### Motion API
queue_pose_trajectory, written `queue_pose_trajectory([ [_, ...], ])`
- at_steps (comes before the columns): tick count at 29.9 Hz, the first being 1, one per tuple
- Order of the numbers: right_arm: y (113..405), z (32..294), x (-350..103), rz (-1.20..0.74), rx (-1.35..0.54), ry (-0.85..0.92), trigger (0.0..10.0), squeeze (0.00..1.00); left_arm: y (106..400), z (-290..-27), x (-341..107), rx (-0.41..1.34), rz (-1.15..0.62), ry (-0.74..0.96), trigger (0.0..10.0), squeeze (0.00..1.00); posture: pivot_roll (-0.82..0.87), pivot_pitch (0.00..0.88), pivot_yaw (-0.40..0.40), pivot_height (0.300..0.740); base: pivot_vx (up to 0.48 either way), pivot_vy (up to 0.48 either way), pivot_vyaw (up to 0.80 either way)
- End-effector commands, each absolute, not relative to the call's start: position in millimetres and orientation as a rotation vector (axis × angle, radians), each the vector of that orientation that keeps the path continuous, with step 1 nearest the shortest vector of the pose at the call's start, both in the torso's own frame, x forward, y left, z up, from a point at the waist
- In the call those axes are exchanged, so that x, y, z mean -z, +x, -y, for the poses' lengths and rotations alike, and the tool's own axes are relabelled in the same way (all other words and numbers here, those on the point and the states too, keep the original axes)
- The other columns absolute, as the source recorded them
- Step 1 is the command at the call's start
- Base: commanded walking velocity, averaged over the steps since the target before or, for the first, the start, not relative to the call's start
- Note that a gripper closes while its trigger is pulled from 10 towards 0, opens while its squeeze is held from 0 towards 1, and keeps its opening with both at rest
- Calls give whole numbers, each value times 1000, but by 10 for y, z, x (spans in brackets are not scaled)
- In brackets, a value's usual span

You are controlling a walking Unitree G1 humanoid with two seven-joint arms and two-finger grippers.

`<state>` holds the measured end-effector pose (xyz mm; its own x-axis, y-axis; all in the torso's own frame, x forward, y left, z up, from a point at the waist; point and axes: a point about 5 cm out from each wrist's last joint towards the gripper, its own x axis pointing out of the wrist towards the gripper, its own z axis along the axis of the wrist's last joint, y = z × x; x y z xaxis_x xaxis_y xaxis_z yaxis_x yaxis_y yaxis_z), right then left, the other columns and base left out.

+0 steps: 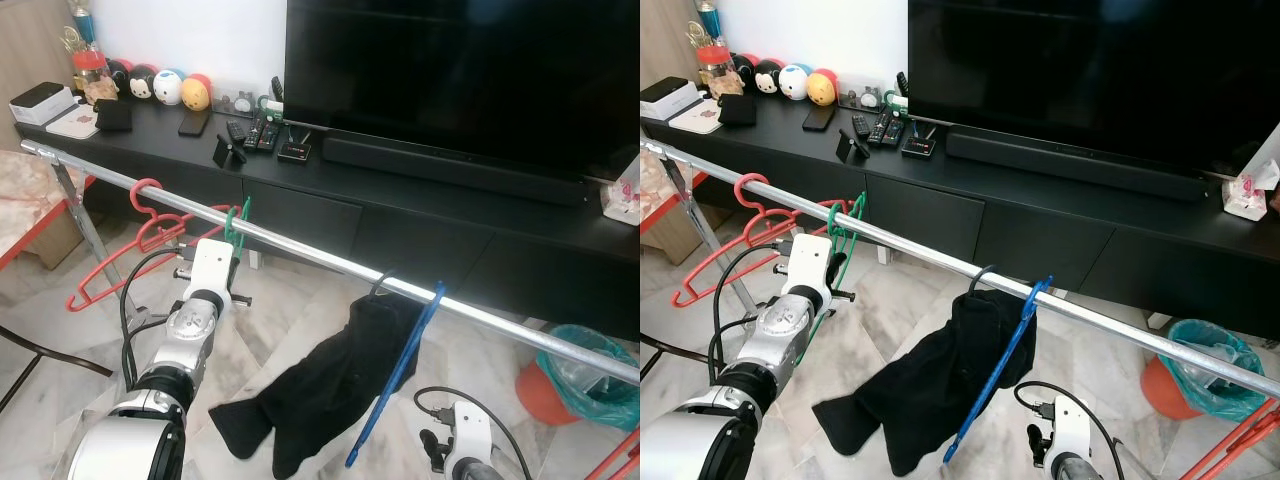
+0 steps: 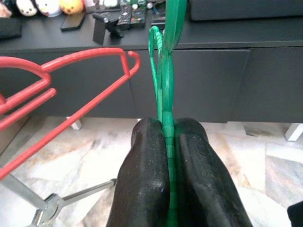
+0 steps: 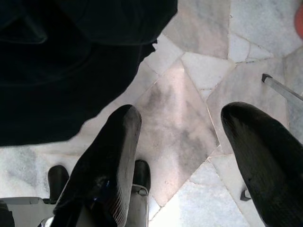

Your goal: Hang hanger

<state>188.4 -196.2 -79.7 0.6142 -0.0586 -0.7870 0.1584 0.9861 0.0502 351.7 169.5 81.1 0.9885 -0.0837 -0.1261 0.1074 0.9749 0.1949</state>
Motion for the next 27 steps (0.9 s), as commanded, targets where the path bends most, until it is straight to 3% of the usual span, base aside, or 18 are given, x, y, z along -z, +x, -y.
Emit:
queue_pose_trajectory([
  [1, 1875, 2004, 793, -899, 129, 111, 10000, 0, 3422, -1680, -636, 124, -191, 209, 10000, 0, 8, 0, -121, 740, 0, 0, 0],
  [2, 1872, 1999, 796, -900, 127, 112, 10000, 0, 3398, -1696, -622, 132, -181, 202, 10000, 0, 12, 0, -121, 740, 0, 0, 0],
  [3, 1871, 1995, 797, -901, 125, 112, 10000, 0, 3385, -1715, -617, 132, -175, 199, 10000, 345, 12, 0, -121, 740, 0, 0, 0],
  [4, 1871, 1995, 797, -901, 125, 112, 10000, 0, 3385, -1715, -617, 132, -175, 199, 10000, 345, 12, 0, -121, 740, 0, 0, 0],
  [5, 1871, 1990, 798, -900, 125, 114, 10000, 0, 3380, -1730, -622, 128, -165, 194, 10000, 933, 16, 0, -121, 740, 0, 0, 0],
  [6, 1869, 1986, 799, -901, 124, 114, 10000, 0, 3376, -1740, -627, 126, -158, 190, 10000, 1000, 15, 0, -121, 740, 0, 0, 0],
  [27, 1827, 1961, 824, -912, 124, 116, 10000, 0, 3272, -1737, -784, 159, 40, 114, 10000, 1000, 23, 0, -108, 740, 0, 0, 0],
])
